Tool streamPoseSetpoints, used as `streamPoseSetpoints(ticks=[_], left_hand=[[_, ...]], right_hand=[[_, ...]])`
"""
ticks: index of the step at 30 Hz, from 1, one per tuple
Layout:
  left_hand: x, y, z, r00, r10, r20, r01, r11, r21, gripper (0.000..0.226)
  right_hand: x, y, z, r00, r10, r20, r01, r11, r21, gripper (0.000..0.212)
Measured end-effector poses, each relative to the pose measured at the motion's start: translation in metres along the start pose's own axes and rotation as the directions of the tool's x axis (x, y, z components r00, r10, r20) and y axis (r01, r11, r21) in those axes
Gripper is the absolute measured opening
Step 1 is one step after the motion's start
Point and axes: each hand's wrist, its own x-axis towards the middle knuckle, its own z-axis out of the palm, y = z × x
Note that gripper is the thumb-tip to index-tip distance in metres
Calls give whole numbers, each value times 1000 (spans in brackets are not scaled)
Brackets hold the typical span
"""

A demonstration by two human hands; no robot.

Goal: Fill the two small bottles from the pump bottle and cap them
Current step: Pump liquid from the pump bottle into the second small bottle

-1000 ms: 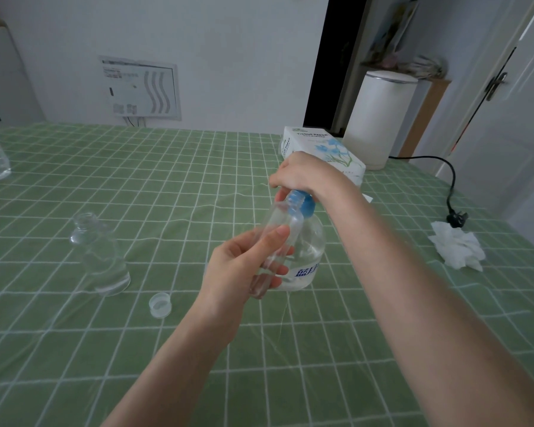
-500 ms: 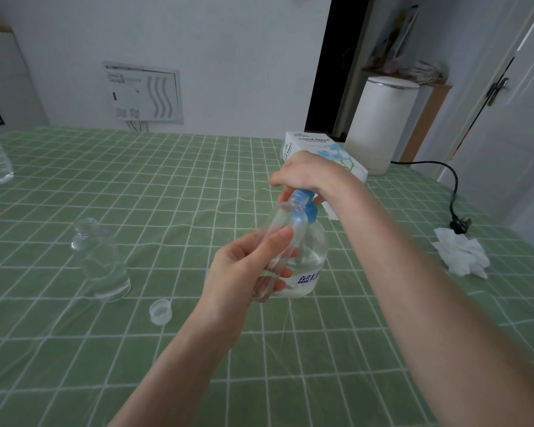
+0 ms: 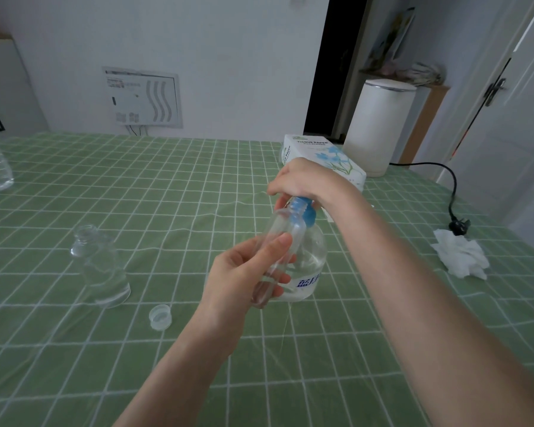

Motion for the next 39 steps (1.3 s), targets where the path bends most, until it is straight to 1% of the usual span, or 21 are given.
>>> streamPoseSetpoints(ticks=[3,6,11,16,23,26,32,39], left_hand=[[1,2,1,1000,7,-1,-7,1000,-5,31],[1,2,2,1000,7,-4,-7,1000,-9,35],[1,0,1,1000,13,-4,-13,1000,-12,32],[0,-3,-2,1000,-21,-16,21,1000,7,25],[1,-1,-1,1000,-15,-12,16,1000,22,25],[1,0,0,1000,4,-11,-4,1000,7,31],[2,1,2,1000,11,-10,-11,1000,-6,31],[1,0,1,1000,14,-4,-14,1000,-5,31]], right_hand=[[0,-2,-5,999,-21,-35,20,999,-26,32],[0,-3,-5,999,-18,-33,17,999,-32,32],[0,-2,-2,1000,-17,-11,16,999,-33,32],[0,2,4,1000,1,9,0,1000,-20,37],[-1,1,1,999,-9,-31,9,1000,9,32],[-1,-1,-4,997,-23,-69,23,1000,-7,30],[-2,-5,-6,999,-18,-44,15,998,-68,29],[-2,-3,-3,999,-13,-51,11,999,-47,29]])
